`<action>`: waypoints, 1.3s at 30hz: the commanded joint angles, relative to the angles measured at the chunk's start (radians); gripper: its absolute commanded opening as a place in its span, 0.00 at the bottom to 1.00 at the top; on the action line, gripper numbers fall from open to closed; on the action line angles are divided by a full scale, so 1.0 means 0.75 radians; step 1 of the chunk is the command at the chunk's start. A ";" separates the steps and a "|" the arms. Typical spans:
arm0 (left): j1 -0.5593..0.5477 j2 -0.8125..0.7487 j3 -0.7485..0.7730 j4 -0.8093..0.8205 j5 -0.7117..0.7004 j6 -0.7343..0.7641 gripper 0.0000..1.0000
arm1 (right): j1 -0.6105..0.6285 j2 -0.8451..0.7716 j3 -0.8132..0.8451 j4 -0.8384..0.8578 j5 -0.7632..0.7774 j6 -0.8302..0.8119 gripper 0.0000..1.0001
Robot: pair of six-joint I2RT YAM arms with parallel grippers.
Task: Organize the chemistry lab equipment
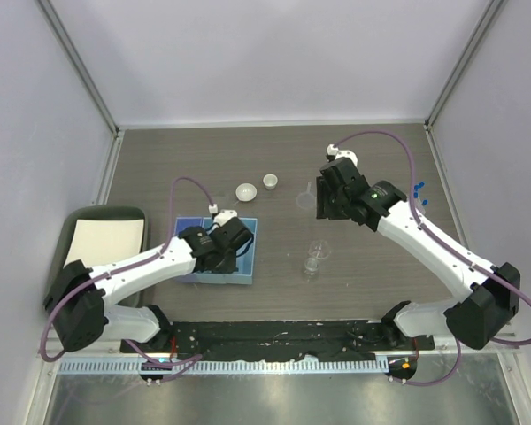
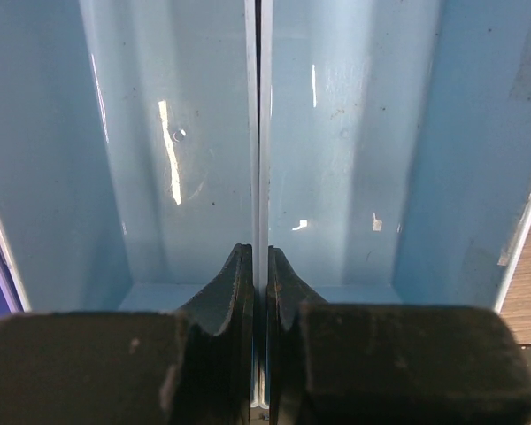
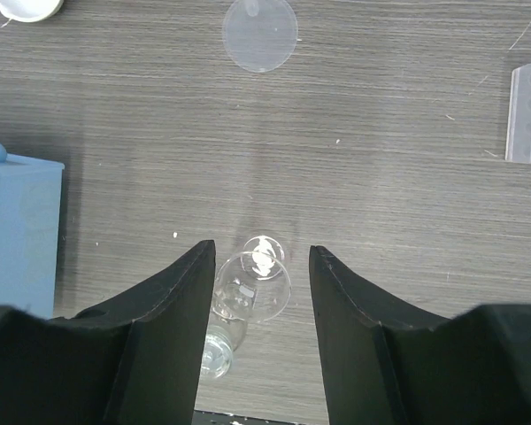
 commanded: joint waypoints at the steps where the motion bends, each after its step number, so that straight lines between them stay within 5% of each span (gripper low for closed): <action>1: -0.072 0.014 -0.003 0.113 -0.036 -0.077 0.00 | 0.007 0.036 0.051 0.088 0.027 -0.032 0.52; 18: -0.465 0.280 0.062 0.235 -0.087 -0.275 0.00 | 0.007 0.010 -0.131 0.086 0.004 -0.020 0.51; 39: -0.563 0.355 0.105 0.350 -0.073 -0.259 0.00 | 0.007 -0.062 -0.464 0.192 -0.133 0.068 0.51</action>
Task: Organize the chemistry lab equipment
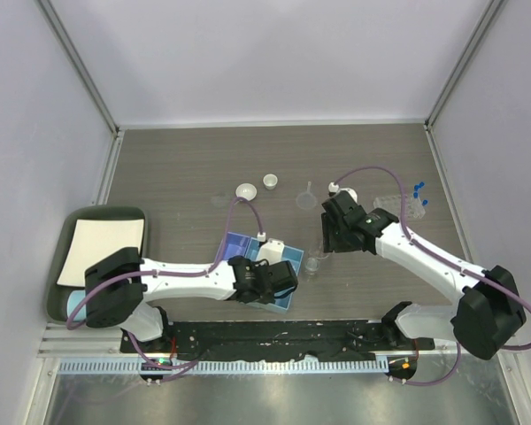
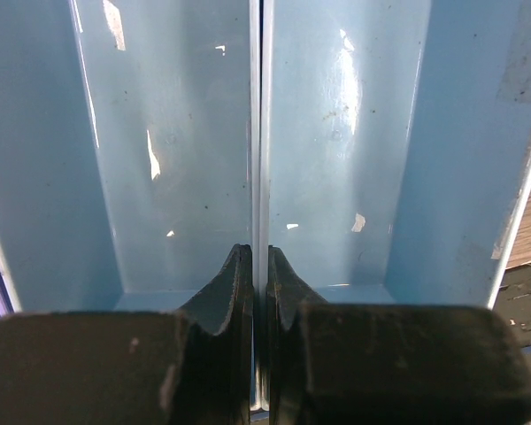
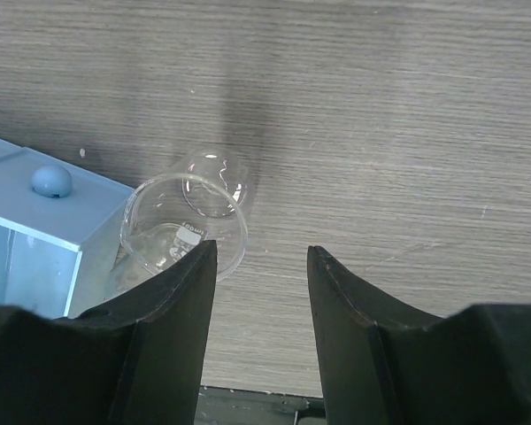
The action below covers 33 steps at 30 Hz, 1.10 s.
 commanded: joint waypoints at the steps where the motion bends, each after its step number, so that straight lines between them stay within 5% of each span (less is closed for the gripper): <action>1: -0.016 0.034 0.036 0.127 0.015 -0.020 0.00 | 0.006 0.023 -0.033 0.110 -0.042 0.035 0.50; 10: -0.018 0.066 0.060 0.131 0.023 -0.001 0.00 | 0.006 0.109 -0.066 0.187 -0.050 0.021 0.47; 16: -0.018 0.083 0.083 0.129 0.025 0.017 0.00 | 0.004 0.143 -0.054 0.202 -0.013 0.019 0.01; 33: -0.016 0.344 0.314 0.199 0.088 0.222 0.00 | 0.004 0.013 0.220 -0.033 0.363 -0.044 0.01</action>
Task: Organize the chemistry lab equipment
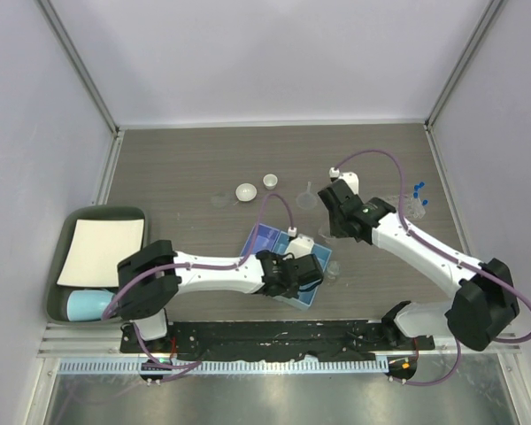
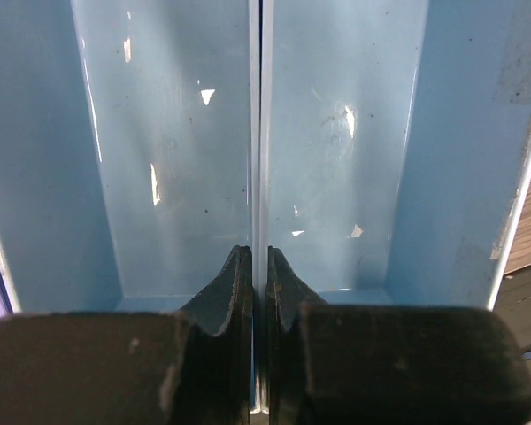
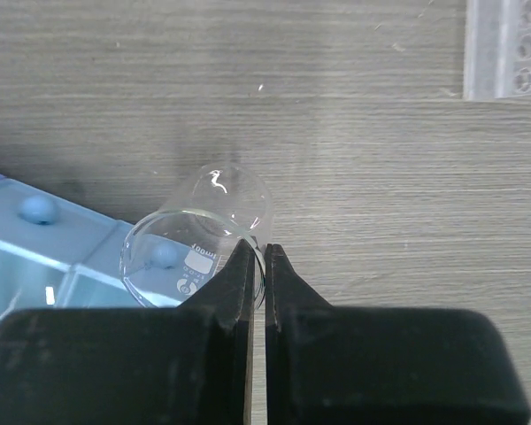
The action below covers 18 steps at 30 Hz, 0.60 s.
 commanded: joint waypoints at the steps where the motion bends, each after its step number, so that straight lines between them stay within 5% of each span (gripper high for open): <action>1: -0.007 0.126 0.088 0.123 0.061 0.072 0.00 | 0.004 -0.098 0.122 -0.060 0.130 -0.010 0.01; 14: 0.050 0.282 0.315 0.168 0.158 0.271 0.01 | 0.002 -0.094 0.372 -0.171 0.107 -0.043 0.01; 18: 0.064 0.310 0.323 0.197 0.178 0.318 0.22 | 0.004 -0.092 0.370 -0.169 0.097 -0.041 0.01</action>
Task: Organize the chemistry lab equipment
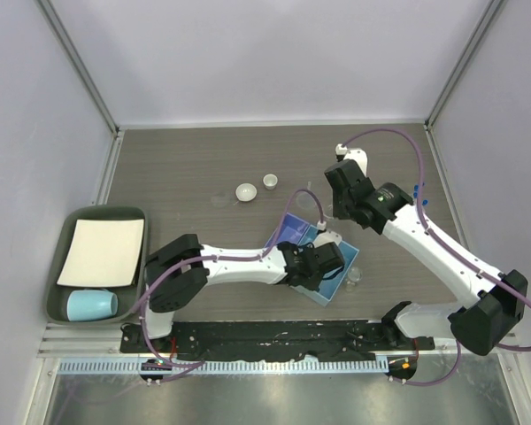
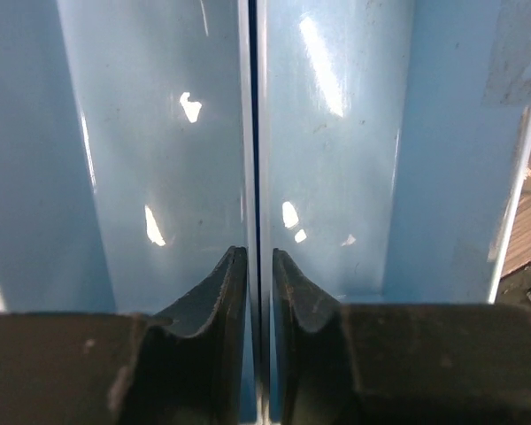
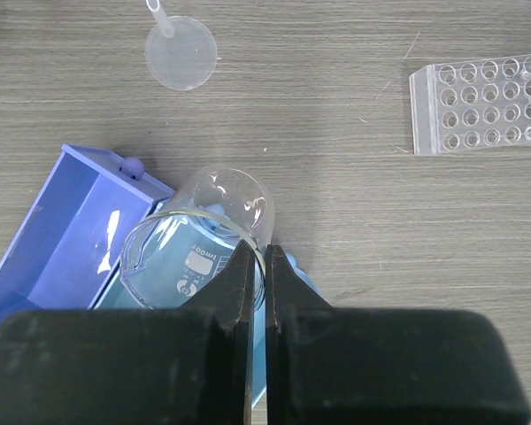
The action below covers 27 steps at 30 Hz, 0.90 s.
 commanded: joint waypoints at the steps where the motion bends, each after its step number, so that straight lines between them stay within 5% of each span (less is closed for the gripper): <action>1: 0.023 0.061 0.018 0.122 0.075 0.059 0.26 | 0.004 -0.031 0.047 -0.001 0.016 -0.004 0.01; 5: 0.028 0.041 0.022 0.135 0.065 0.110 0.46 | 0.004 -0.035 0.047 0.001 0.020 -0.007 0.01; 9: 0.036 0.004 0.055 0.092 0.028 0.145 0.54 | 0.004 -0.039 0.045 0.001 0.026 -0.011 0.01; 27: 0.087 -0.311 0.298 -0.231 0.040 0.292 0.59 | -0.026 -0.031 0.032 0.048 0.061 -0.025 0.01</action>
